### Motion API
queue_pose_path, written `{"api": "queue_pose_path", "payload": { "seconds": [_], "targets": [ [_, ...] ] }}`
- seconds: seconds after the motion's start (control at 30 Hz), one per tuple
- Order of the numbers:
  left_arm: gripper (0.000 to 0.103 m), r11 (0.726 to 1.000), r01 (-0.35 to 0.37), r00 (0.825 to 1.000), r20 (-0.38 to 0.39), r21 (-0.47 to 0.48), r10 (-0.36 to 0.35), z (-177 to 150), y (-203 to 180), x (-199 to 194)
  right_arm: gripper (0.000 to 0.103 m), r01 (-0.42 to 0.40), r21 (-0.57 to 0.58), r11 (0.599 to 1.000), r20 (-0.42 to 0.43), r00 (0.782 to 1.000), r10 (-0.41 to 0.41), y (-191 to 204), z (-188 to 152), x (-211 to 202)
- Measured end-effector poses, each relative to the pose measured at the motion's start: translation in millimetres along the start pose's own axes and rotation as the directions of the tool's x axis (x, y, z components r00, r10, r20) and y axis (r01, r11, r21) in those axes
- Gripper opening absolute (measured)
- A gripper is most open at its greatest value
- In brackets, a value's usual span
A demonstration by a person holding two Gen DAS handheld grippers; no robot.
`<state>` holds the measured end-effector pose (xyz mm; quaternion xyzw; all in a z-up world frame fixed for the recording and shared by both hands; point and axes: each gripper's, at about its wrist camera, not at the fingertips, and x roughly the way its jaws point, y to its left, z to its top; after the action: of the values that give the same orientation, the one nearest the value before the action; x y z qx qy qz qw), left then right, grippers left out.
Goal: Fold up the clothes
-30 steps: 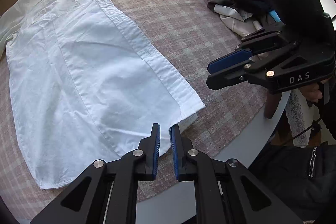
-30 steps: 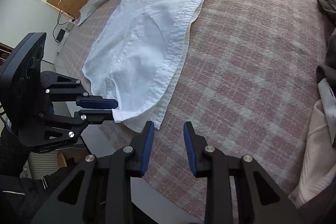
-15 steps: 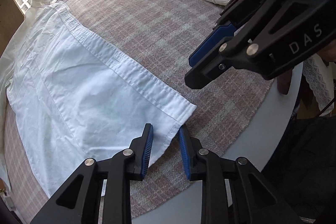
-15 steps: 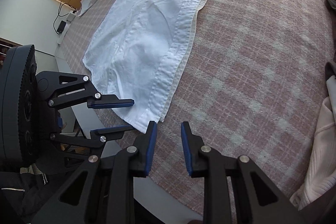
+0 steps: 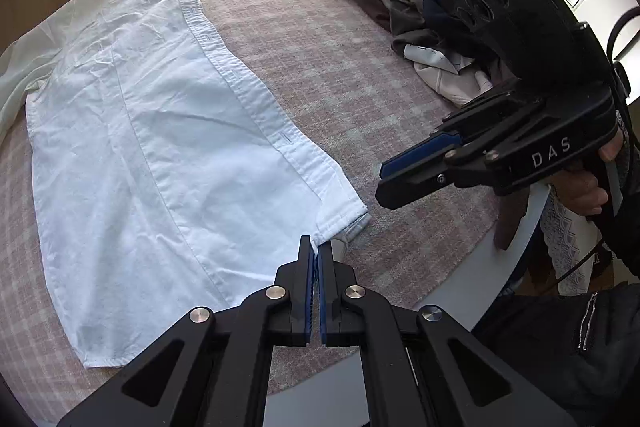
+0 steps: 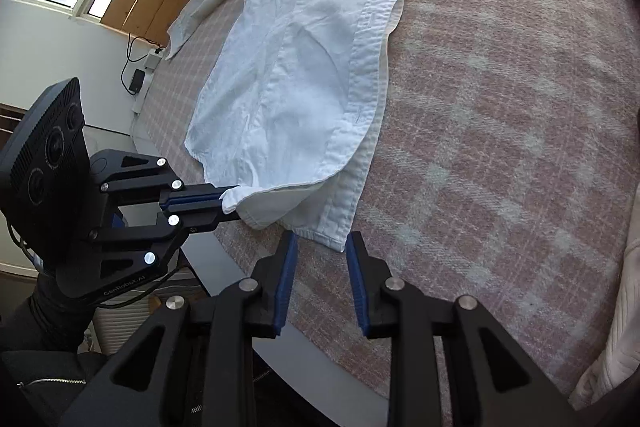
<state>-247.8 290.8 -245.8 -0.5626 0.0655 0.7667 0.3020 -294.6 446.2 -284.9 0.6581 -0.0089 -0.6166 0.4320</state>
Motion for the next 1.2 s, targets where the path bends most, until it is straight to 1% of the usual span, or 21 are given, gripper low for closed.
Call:
{"api": "queue_pose_path", "payload": {
  "seconds": [0.03, 0.07, 0.1, 0.17, 0.23, 0.3, 0.37, 0.53, 0.7, 0.77, 0.8, 0.83, 0.87, 0.9, 0.97, 1.0, 1.1, 1.2],
  "targets": [
    [0.001, 1.0, 0.001, 1.0, -0.001, 0.002, -0.001, 0, -2, 3, 0.026, -0.023, 0.027, 0.999, 0.005, 1.0, 0.023, -2, 2, -3],
    [0.001, 1.0, 0.004, 1.0, -0.002, 0.003, -0.004, -2, -3, 5, 0.029, -0.038, 0.054, 0.998, 0.008, 0.999, 0.038, -4, 3, -4],
    [0.001, 1.0, 0.006, 1.0, -0.004, 0.005, -0.006, -3, -4, 7, 0.035, -0.049, 0.079, 0.996, 0.009, 0.999, 0.049, -5, 4, -6],
    [0.001, 1.0, 0.01, 1.0, -0.008, 0.016, -0.01, -5, -8, 10, 0.04, -0.047, 0.103, 0.994, 0.008, 0.999, 0.046, -5, 7, -5],
    [0.001, 0.999, -0.001, 1.0, -0.009, 0.033, 0.001, -6, -13, 12, 0.04, -0.038, 0.122, 0.992, 0.001, 0.999, 0.038, -4, 9, -1],
    [0.001, 0.999, 0.002, 1.0, -0.008, 0.042, -0.002, -6, -16, 13, 0.04, -0.031, 0.133, 0.991, -0.016, 0.999, 0.034, -1, 12, 6],
    [0.001, 0.999, 0.008, 1.0, -0.002, 0.041, -0.008, -5, -17, 12, 0.04, -0.009, 0.124, 0.992, -0.04, 0.999, 0.014, 6, 16, 15],
    [0.001, 0.999, 0.018, 1.0, 0.007, 0.032, -0.018, -8, -14, 8, 0.04, -0.004, 0.104, 0.995, -0.084, 0.996, 0.012, 17, 16, 29],
    [0.002, 0.999, 0.036, 0.999, 0.007, 0.02, -0.036, -11, -11, 7, 0.04, -0.041, 0.156, 0.987, -0.115, 0.992, 0.06, 14, 20, 44],
    [0.003, 0.999, 0.038, 0.999, 0.006, 0.024, -0.038, -15, -10, 5, 0.04, -0.067, 0.188, 0.98, -0.134, 0.987, 0.093, 12, 21, 52],
    [0.003, 0.999, 0.04, 0.999, 0.005, 0.025, -0.04, -18, -10, 3, 0.039, -0.075, 0.196, 0.978, -0.135, 0.985, 0.103, 12, 20, 54],
    [0.003, 0.999, 0.043, 0.999, 0.006, 0.026, -0.043, -21, -10, -1, 0.034, -0.069, 0.187, 0.98, -0.134, 0.986, 0.095, 14, 19, 55],
    [0.005, 0.999, 0.041, 0.999, 0.009, 0.028, -0.041, -26, -8, -6, 0.016, -0.057, 0.169, 0.984, -0.134, 0.988, 0.08, 16, 18, 55],
    [0.012, 0.999, 0.037, 0.999, 0.012, 0.028, -0.037, -30, -6, -12, 0.007, -0.043, 0.156, 0.987, -0.134, 0.989, 0.064, 19, 18, 55],
    [0.021, 0.999, -0.018, 1.0, 0.022, 0.027, 0.017, -40, 5, -24, 0.006, -0.019, 0.137, 0.99, -0.13, 0.991, 0.037, 22, 20, 55],
    [0.022, 0.998, -0.055, 0.998, 0.022, 0.013, 0.055, -44, 16, -29, 0.006, -0.01, 0.132, 0.991, -0.126, 0.992, 0.027, 23, 21, 54],
    [0.02, 0.985, -0.141, 0.99, -0.001, -0.103, 0.142, -55, 65, -39, 0.005, -0.007, 0.13, 0.992, -0.105, 0.994, 0.02, 25, 27, 48],
    [0.019, 0.959, -0.198, 0.98, -0.014, -0.204, 0.2, -68, 105, -54, 0.005, -0.01, 0.14, 0.99, -0.102, 0.995, 0.024, 24, 33, 44]
  ]
}}
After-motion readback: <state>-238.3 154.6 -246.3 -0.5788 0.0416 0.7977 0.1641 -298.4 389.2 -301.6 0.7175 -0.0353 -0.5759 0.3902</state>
